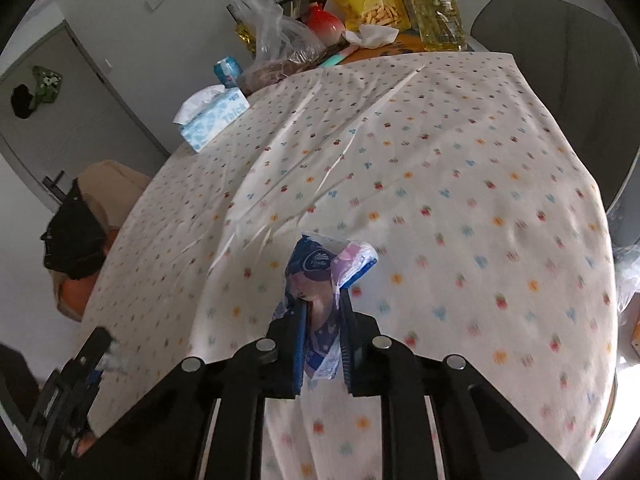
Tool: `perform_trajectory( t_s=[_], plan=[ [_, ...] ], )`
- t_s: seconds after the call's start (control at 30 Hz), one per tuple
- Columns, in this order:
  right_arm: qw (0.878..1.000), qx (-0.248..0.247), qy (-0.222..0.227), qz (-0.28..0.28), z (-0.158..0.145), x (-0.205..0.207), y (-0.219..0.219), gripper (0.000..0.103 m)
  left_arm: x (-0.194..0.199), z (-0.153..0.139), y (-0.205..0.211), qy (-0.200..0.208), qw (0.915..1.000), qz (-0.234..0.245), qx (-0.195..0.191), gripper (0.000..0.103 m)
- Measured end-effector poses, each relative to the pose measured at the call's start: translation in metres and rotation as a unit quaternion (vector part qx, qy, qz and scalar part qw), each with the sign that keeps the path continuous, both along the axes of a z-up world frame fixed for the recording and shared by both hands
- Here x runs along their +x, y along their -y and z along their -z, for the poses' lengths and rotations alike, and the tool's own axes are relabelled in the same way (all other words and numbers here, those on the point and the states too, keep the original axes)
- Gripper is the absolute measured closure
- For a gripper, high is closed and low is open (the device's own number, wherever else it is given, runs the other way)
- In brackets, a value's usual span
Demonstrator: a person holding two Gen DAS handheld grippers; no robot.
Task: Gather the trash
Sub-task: 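Carry the plastic piece and tissue packet over the bucket with both tools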
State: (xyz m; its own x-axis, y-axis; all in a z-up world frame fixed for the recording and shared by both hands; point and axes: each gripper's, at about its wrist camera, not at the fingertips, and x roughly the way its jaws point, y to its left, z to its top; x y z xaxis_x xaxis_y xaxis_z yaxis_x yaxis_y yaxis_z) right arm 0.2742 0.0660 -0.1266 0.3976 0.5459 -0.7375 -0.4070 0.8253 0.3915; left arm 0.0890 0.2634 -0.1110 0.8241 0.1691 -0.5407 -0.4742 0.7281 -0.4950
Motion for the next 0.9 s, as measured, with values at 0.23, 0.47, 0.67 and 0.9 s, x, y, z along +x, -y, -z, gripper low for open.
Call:
perform_trajectory(
  t_s=[0.23, 0.47, 0.67, 0.9],
  plan=[
    [0.999, 0.03, 0.003, 0.033, -0.01, -0.019, 0.073, 0.088, 0.01, -0.01, 0.04, -0.001, 0.9994, 0.031, 0.017, 0.073],
    [0.998, 0.034, 0.016, 0.046, -0.017, -0.03, 0.127, 0.088, 0.031, -0.012, 0.089, -0.009, 0.9966, 0.076, 0.029, 0.073],
    [0.996, 0.042, 0.021, 0.081, -0.016, -0.033, 0.178, 0.088, 0.047, -0.016, 0.131, -0.016, 0.9923, 0.113, 0.048, 0.073],
    [0.99, 0.054, 0.022, 0.125, -0.011, -0.036, 0.237, 0.088, 0.065, -0.02, 0.17, -0.025, 0.9861, 0.151, 0.064, 0.073]
  ],
)
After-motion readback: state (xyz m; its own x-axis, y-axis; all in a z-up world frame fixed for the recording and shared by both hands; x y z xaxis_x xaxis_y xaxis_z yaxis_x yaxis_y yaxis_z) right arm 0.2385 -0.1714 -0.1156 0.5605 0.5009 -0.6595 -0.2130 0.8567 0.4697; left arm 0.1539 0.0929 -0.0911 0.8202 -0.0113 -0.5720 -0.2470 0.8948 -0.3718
